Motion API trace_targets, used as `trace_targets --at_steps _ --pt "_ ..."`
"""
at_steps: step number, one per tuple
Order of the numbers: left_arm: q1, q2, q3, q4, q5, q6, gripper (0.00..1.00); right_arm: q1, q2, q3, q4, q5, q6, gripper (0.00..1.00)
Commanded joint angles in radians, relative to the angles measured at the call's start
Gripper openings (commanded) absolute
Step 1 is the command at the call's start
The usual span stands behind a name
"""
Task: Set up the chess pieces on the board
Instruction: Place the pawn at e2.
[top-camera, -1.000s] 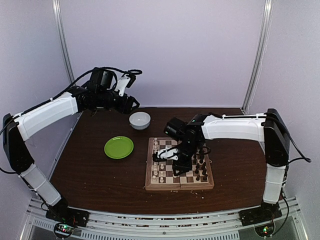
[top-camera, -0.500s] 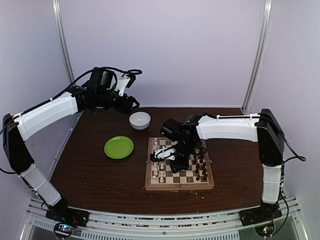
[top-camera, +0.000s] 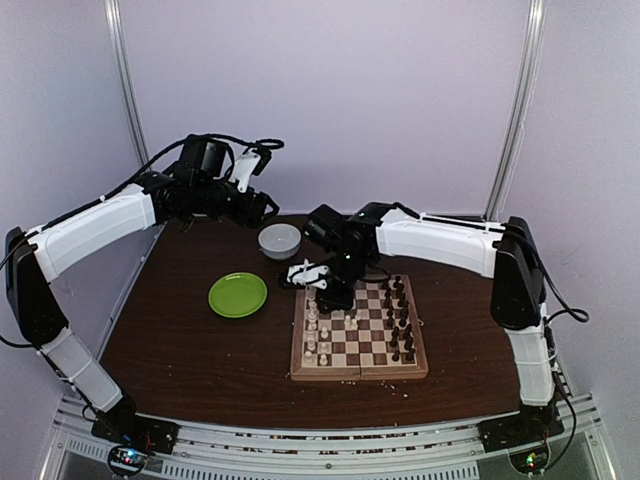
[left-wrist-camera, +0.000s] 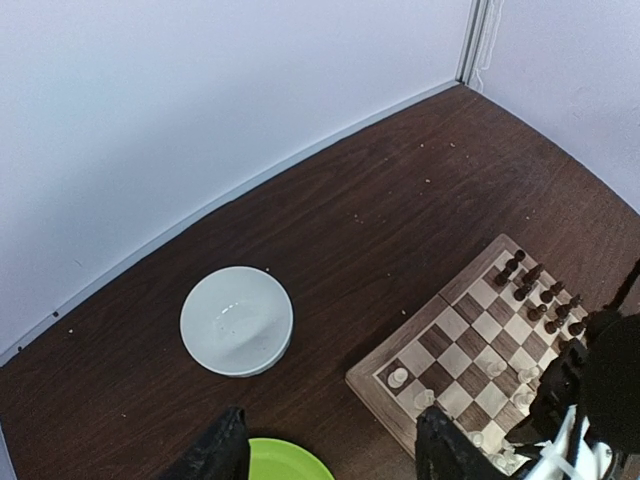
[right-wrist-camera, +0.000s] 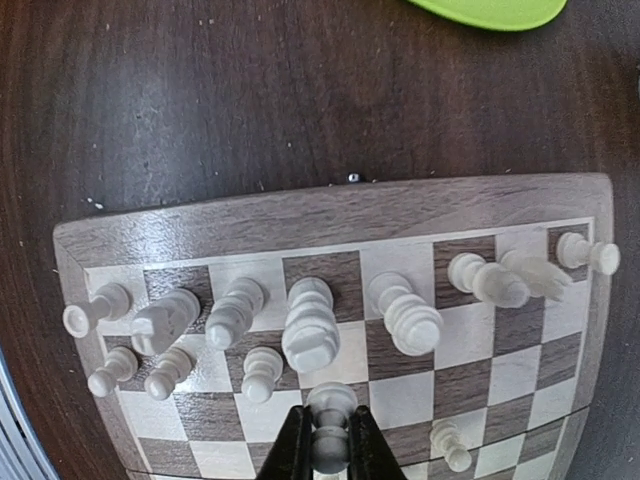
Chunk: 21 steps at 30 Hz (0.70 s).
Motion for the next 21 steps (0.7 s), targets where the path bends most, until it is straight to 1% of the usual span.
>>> trace_targets --at_steps 1,21 --pt "-0.004 -0.040 0.028 0.017 -0.005 -0.001 0.58 -0.003 0.037 0.033 -0.045 -0.007 0.006 0.10" --pt "-0.005 -0.032 0.026 0.017 -0.009 0.004 0.59 -0.019 0.109 0.037 -0.024 0.005 0.017 0.11"
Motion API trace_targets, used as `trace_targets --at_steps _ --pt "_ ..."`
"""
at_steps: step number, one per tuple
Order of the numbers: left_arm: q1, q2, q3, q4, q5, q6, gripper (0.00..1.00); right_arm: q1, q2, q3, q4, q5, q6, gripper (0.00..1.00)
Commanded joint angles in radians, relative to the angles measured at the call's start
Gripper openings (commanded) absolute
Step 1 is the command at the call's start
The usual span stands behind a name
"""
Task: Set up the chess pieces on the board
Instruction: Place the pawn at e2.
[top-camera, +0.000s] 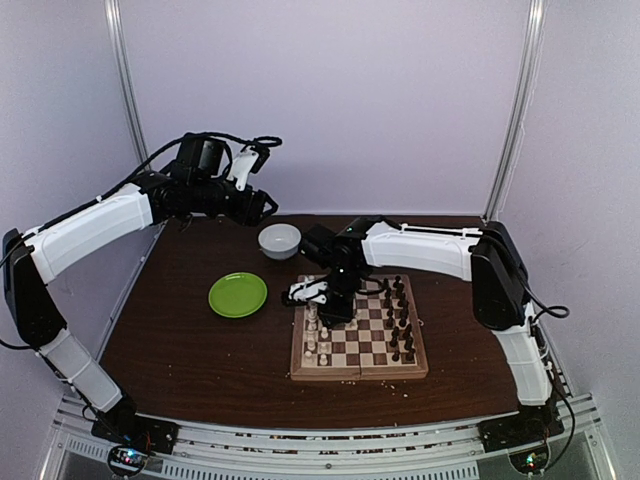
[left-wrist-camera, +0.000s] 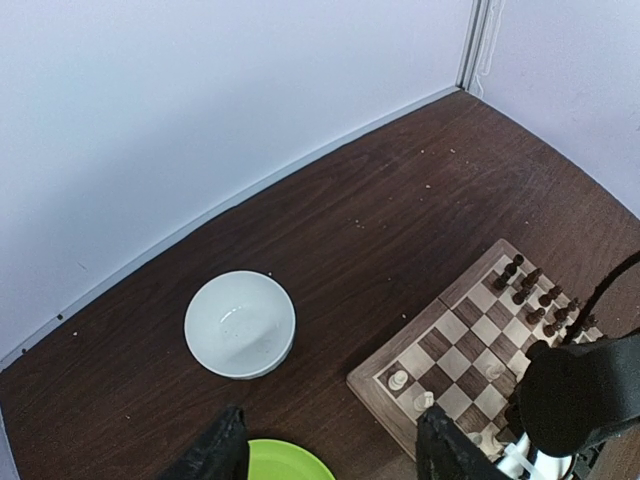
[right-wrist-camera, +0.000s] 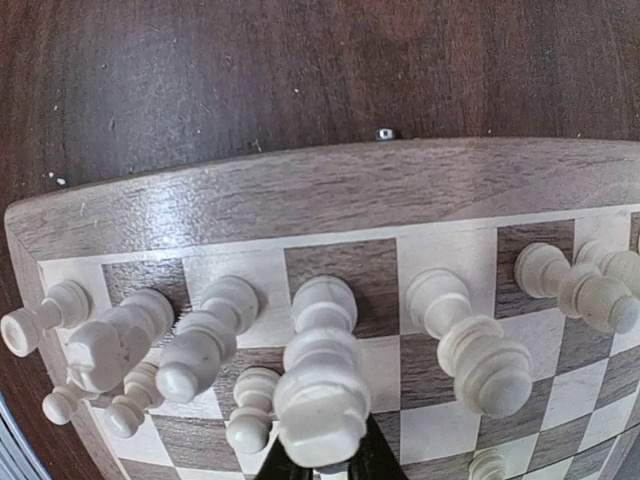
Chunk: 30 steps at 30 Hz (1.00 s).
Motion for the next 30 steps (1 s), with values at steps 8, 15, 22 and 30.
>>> trace_targets --at_steps 8,15,22,30 --pt "-0.005 -0.014 0.026 0.017 -0.003 0.004 0.59 -0.018 0.030 0.042 0.016 -0.009 0.023 0.12" --pt "-0.006 -0.013 0.026 0.017 -0.002 0.006 0.59 -0.019 0.046 0.055 0.008 -0.032 0.030 0.13" --pt "-0.005 -0.010 0.026 0.015 -0.002 0.008 0.59 -0.019 0.048 0.051 -0.005 -0.023 0.029 0.19" --pt "-0.005 -0.007 0.026 0.015 0.007 0.006 0.59 -0.026 -0.022 0.032 -0.016 0.003 0.035 0.26"
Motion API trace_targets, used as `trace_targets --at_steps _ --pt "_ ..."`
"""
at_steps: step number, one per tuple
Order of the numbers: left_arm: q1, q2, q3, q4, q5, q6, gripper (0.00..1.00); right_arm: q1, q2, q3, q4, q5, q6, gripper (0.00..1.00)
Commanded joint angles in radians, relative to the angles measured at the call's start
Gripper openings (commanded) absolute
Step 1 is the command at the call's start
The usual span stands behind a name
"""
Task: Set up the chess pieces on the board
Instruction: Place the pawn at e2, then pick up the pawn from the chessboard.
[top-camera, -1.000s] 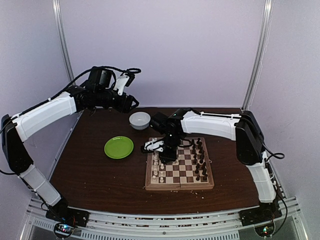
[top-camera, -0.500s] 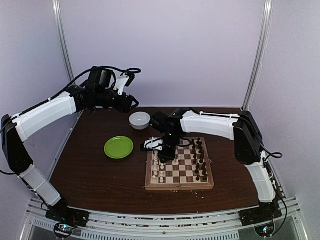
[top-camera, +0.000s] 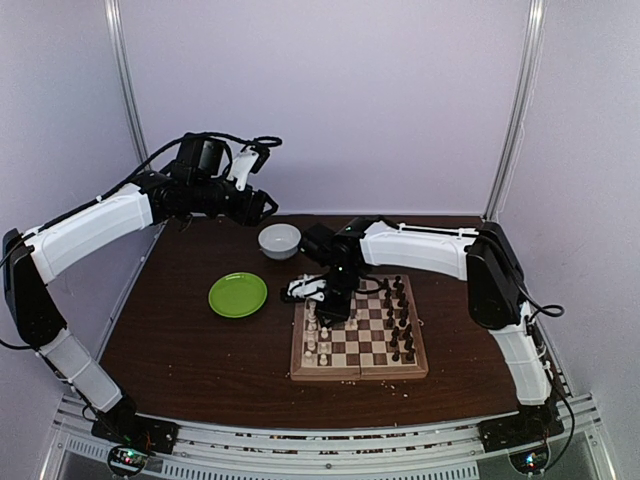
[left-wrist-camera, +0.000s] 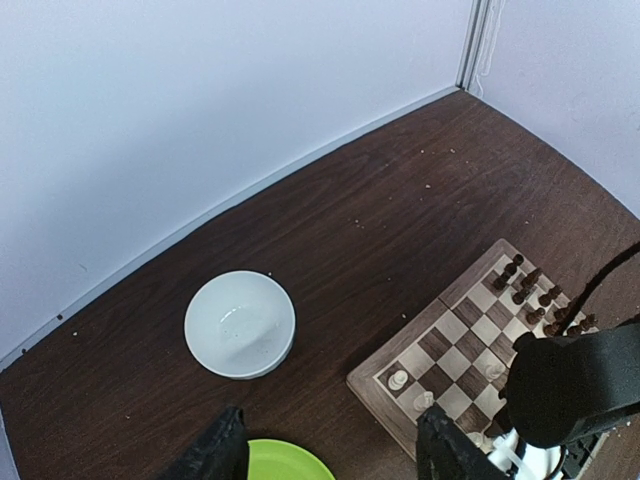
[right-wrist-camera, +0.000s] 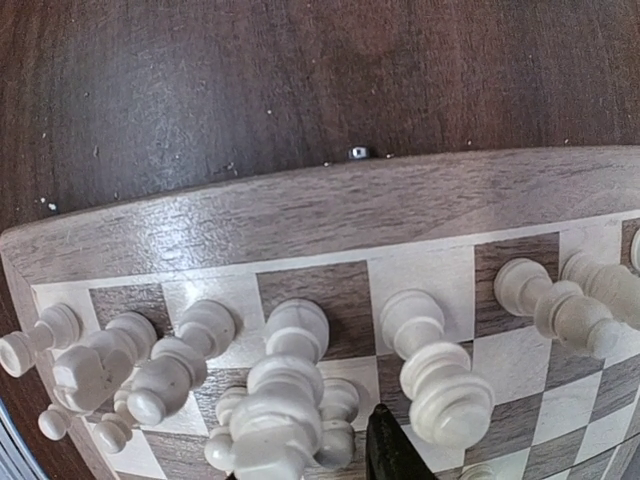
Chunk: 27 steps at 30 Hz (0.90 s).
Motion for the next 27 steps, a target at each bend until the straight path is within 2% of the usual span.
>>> trace_targets --at_steps 1,11,19,27 --pt "-0.004 -0.007 0.026 0.016 0.006 0.006 0.59 -0.014 -0.070 -0.007 -0.026 0.021 0.010 0.27" --pt "-0.004 0.004 0.027 0.018 0.020 0.000 0.59 -0.092 -0.249 -0.123 -0.007 0.012 0.041 0.32" --pt "-0.006 0.009 0.026 0.017 0.023 -0.002 0.59 -0.150 -0.134 -0.023 -0.044 0.068 0.071 0.43" --pt "-0.005 0.009 0.026 0.017 0.023 -0.002 0.59 -0.150 -0.045 0.024 -0.062 0.042 0.082 0.44"
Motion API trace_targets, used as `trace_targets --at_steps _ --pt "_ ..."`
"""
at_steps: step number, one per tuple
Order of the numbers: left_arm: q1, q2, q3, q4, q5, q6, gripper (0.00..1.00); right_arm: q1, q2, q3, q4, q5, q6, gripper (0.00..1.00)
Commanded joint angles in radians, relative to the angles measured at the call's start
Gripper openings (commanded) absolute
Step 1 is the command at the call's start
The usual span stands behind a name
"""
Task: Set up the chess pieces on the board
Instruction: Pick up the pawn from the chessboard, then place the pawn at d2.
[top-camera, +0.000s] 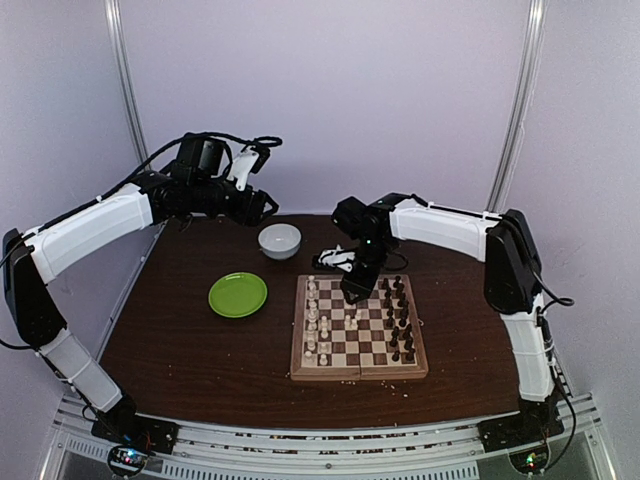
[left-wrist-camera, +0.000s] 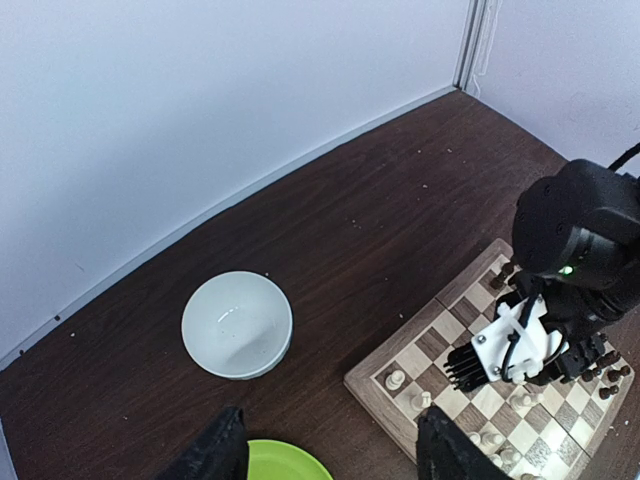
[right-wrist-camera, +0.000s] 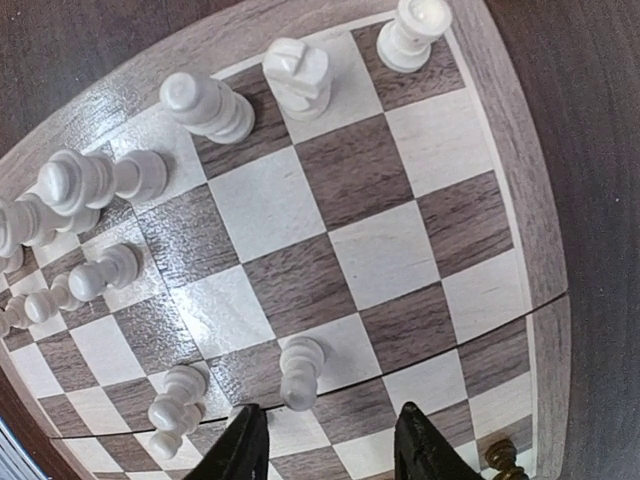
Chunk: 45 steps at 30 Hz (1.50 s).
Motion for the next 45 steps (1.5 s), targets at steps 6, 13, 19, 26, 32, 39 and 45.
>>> trace_targets --at_steps 6,13,19,26,32,39,45 --pt "-0.005 0.012 0.026 0.017 0.016 -0.001 0.59 0.006 0.075 0.078 -0.033 -0.028 0.026 0.36" --pt "-0.006 0.015 0.026 0.017 0.017 -0.001 0.59 0.004 0.093 0.104 -0.061 -0.059 0.023 0.09" --pt "-0.005 0.017 0.026 0.017 0.020 -0.003 0.59 0.006 0.058 0.145 -0.048 -0.084 0.025 0.07" --pt "-0.005 0.016 0.026 0.017 0.019 -0.003 0.59 0.035 0.079 0.198 -0.050 -0.114 0.031 0.06" --pt "-0.005 0.015 0.028 0.017 0.020 -0.002 0.59 0.062 0.112 0.215 -0.058 -0.125 0.031 0.07" --pt "-0.005 0.015 0.027 0.017 0.019 0.000 0.59 0.085 0.142 0.221 -0.062 -0.129 0.029 0.07" --pt "-0.005 0.015 0.027 0.018 0.017 0.000 0.59 0.091 0.162 0.223 -0.061 -0.128 0.033 0.07"
